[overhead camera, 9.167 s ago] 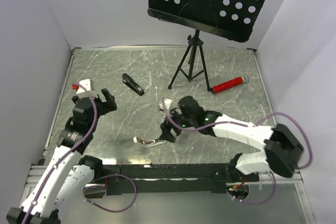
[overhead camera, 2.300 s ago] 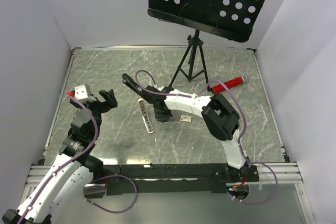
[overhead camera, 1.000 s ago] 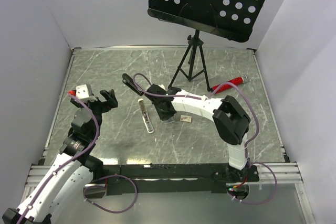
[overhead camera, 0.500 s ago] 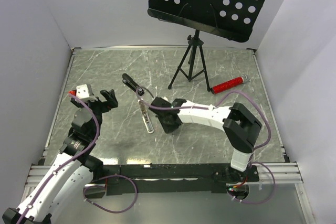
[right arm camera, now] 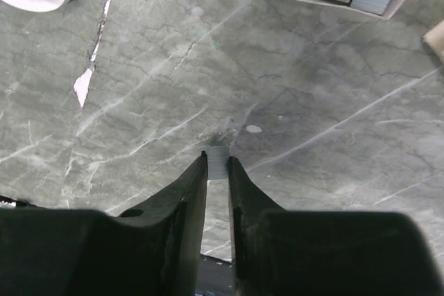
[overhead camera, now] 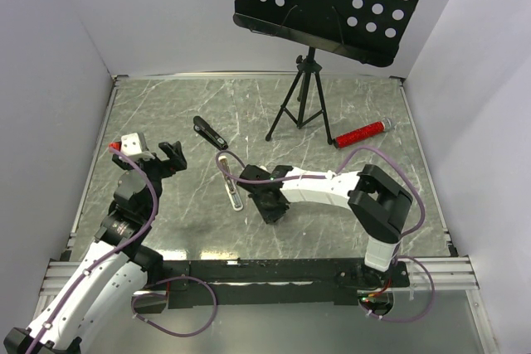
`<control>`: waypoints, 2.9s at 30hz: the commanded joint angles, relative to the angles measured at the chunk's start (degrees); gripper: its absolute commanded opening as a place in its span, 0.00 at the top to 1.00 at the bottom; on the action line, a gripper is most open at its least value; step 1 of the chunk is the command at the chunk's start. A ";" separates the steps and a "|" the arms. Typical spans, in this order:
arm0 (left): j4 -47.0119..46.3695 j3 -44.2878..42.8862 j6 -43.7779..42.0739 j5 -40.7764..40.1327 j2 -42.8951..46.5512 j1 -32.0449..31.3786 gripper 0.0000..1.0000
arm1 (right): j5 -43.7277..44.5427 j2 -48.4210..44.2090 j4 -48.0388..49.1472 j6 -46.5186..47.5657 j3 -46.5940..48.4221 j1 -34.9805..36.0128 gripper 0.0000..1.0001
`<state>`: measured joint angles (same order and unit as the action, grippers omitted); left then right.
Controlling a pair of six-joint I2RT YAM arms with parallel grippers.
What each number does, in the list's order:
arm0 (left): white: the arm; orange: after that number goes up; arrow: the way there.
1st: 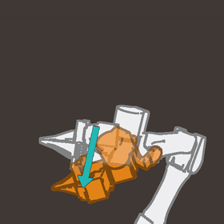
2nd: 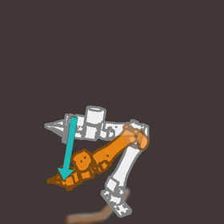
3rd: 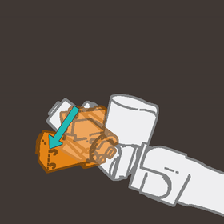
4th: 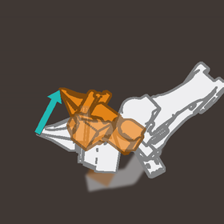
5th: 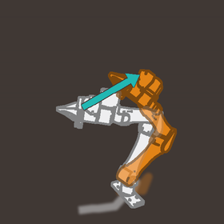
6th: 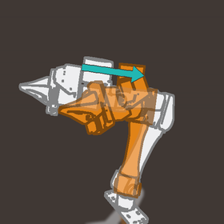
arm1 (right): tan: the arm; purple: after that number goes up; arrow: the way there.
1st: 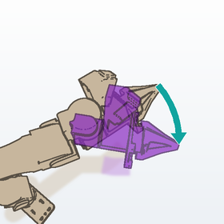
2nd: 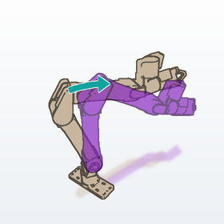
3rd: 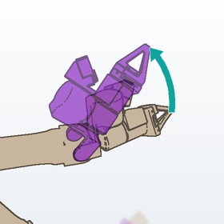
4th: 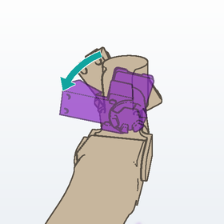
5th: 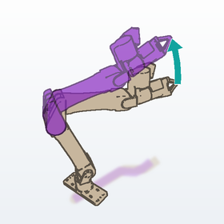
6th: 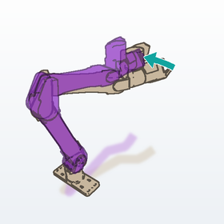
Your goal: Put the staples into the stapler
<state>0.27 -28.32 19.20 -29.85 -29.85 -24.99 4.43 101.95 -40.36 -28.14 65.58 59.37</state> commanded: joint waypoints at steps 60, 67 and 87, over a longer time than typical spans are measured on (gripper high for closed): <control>-1.85 -0.07 -0.39 -0.39 -0.30 -0.23 0.03 | -3.11 7.04 -10.44 2.83 12.72 -2.86 0.82; -1.77 -0.16 -0.22 -0.65 -0.39 -0.23 0.03 | -1.00 3.61 -10.18 2.83 17.29 -2.86 0.82; -1.06 -0.42 0.40 -3.11 0.75 -0.23 0.03 | 4.10 9.84 1.86 1.95 29.34 -0.75 0.82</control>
<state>0.45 -28.32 19.25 -31.42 -29.80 -24.99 6.61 110.02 -41.52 -25.80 92.60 57.71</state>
